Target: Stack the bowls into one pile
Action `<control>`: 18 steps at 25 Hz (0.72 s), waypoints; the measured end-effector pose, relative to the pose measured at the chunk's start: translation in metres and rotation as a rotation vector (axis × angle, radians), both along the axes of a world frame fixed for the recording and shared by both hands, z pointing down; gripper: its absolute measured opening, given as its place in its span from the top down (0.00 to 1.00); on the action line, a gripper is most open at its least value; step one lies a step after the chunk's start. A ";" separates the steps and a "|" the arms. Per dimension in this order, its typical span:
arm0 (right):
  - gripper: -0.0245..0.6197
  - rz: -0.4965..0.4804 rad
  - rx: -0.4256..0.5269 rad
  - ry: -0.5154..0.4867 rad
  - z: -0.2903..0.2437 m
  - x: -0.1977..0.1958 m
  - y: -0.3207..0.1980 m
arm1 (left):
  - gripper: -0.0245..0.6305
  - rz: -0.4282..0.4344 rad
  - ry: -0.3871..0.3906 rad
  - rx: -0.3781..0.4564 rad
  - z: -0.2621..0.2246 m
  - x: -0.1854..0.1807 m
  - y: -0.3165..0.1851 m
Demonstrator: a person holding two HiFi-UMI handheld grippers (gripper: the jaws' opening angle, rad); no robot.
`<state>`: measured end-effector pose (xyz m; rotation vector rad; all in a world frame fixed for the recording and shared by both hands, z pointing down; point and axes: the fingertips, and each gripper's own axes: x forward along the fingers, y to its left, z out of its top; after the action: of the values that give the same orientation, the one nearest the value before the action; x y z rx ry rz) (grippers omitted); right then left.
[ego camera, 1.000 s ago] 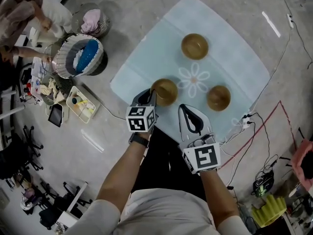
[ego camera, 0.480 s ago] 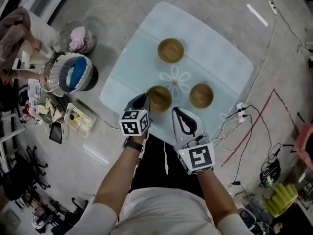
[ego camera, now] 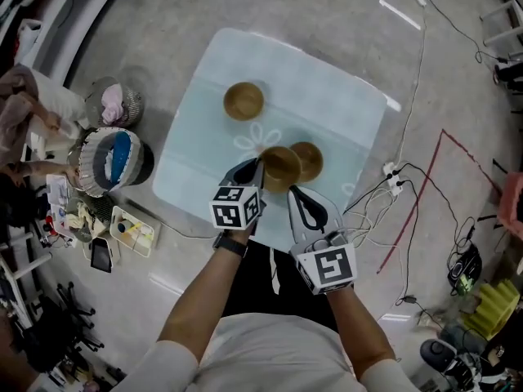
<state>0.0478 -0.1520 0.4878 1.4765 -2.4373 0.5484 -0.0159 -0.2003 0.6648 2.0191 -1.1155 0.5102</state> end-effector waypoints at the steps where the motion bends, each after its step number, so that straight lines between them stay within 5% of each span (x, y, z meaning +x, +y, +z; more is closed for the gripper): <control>1: 0.96 0.013 0.001 0.001 -0.001 0.007 0.002 | 0.93 0.017 0.004 0.002 -0.001 0.011 -0.001; 9: 0.96 0.119 -0.016 0.009 0.002 0.059 0.013 | 0.93 0.100 0.015 -0.002 0.006 0.071 -0.004; 18: 0.96 0.162 -0.030 0.002 0.010 0.084 0.019 | 0.93 0.140 0.013 -0.026 0.022 0.096 -0.004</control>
<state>0.1317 -0.1333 0.4975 1.6713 -2.3105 0.6122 0.0803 -0.2044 0.6865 2.0843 -0.9593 0.5790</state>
